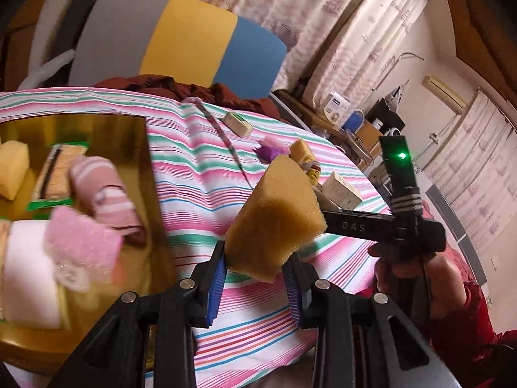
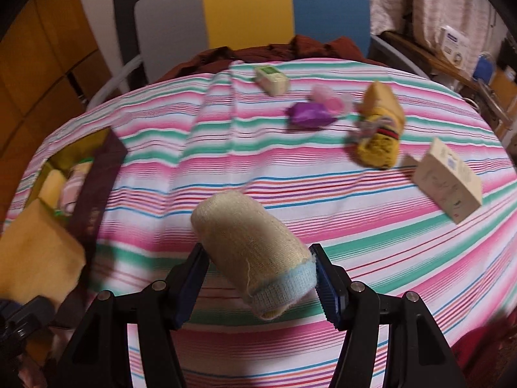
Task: Organize objects
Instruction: 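Carry the cream sock and yellow sponge to the gold tray and release both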
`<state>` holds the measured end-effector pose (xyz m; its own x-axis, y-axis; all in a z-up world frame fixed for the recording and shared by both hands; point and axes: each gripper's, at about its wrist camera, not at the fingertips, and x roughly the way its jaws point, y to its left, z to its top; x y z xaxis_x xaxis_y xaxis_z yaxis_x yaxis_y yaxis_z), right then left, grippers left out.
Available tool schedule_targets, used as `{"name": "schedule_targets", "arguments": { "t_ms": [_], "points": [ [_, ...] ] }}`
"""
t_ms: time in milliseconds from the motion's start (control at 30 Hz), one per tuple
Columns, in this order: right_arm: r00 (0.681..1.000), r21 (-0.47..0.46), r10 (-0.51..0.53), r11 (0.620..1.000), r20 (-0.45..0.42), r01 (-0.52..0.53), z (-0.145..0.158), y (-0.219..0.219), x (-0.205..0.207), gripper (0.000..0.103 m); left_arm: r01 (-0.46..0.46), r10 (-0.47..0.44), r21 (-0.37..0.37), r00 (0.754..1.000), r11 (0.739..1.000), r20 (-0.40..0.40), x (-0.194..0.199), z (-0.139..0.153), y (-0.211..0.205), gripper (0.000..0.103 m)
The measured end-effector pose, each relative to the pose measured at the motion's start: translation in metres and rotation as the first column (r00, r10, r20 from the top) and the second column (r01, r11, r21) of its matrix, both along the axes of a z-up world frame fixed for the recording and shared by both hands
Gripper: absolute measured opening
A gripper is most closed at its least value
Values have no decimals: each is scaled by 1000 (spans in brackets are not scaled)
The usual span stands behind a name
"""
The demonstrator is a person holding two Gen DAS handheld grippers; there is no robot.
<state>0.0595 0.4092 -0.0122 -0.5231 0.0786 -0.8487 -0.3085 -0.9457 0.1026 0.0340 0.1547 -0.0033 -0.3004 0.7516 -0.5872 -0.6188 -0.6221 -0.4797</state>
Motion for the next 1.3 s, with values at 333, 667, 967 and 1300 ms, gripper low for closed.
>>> {"name": "schedule_targets", "arguments": {
  "t_ms": [333, 667, 967, 1300],
  "points": [
    [990, -75, 116, 990, -86, -122, 29, -76, -11, 63, -156, 156, 15, 987, 988, -29, -23, 4, -68, 33],
    [966, -128, 237, 960, -104, -249, 37, -142, -66, 64, -349, 349, -29, 937, 937, -7, -65, -7, -134, 33],
    [967, -80, 244, 965, -76, -249, 27, -167, -122, 64, -468, 470, -99, 883, 878, 1, -88, -19, -177, 33],
    [974, -97, 160, 980, -162, -177, 36, -153, -134, 81, -538, 549, -185, 836, 823, 11, -98, -36, -202, 34]
  ]
}}
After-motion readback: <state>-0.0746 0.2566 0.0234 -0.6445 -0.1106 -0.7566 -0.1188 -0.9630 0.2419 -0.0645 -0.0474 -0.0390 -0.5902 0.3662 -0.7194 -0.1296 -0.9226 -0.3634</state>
